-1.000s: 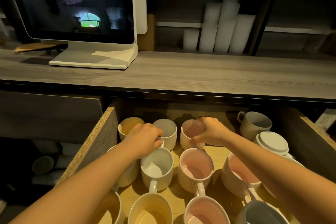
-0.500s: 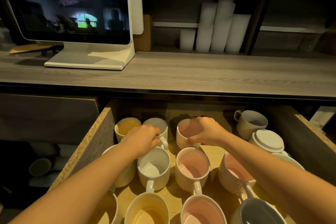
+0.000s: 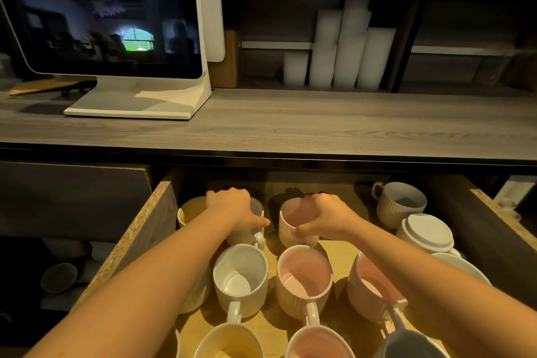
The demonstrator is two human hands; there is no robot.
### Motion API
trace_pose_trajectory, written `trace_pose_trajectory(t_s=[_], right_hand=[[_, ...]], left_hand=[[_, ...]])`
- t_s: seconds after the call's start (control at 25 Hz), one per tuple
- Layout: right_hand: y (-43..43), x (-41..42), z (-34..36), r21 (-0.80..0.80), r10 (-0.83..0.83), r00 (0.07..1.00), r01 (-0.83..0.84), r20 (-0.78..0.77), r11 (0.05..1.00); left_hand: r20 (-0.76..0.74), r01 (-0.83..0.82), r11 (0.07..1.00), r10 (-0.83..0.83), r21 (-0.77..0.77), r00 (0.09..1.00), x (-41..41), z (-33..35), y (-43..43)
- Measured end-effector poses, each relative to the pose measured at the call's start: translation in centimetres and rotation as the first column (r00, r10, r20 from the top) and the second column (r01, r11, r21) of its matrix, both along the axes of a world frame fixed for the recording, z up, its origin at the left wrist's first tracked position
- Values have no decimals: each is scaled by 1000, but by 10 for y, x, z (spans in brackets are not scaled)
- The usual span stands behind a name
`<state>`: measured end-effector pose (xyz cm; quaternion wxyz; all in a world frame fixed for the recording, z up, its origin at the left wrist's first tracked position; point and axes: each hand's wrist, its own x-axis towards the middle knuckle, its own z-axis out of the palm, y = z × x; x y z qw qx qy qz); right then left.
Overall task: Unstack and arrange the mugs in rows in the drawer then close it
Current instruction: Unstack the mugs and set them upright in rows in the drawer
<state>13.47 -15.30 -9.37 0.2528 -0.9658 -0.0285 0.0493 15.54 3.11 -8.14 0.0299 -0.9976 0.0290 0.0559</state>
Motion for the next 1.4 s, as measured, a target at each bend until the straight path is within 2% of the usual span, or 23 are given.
trace_pose_trajectory(t_s=[0.12,0.32,0.72,0.96,1.08,1.2,1.4], right_hand=[[-2,2,1,6,6,1000,-7,1,1000],[0,2,4,-9,27,1000,-27,-9,1000],[-1,1,5,-21,53,998,-53,-31,998],[1,4,2,-40,85,995,-87,-51,995],[1,3,7,-70,127,989,-132,-82,989],[-6,-3,21,-132,154,988,-155,-23,979],[-47,-32,48,-298,220,975,-217,-23,930]], left_hand=[[22,36,993,-33,-112,999,2,1,3],[-45,134,958,-151,-253,988,0,4,9],[-69,163,922,-200,-352,977,-2,0,14],[-81,161,915,-205,-371,976,-4,-6,18],[-92,184,934,-221,-305,971,-8,-5,16],[-33,284,930,-300,-235,954,-19,6,7],[54,469,840,-473,-271,879,-42,26,-20]])
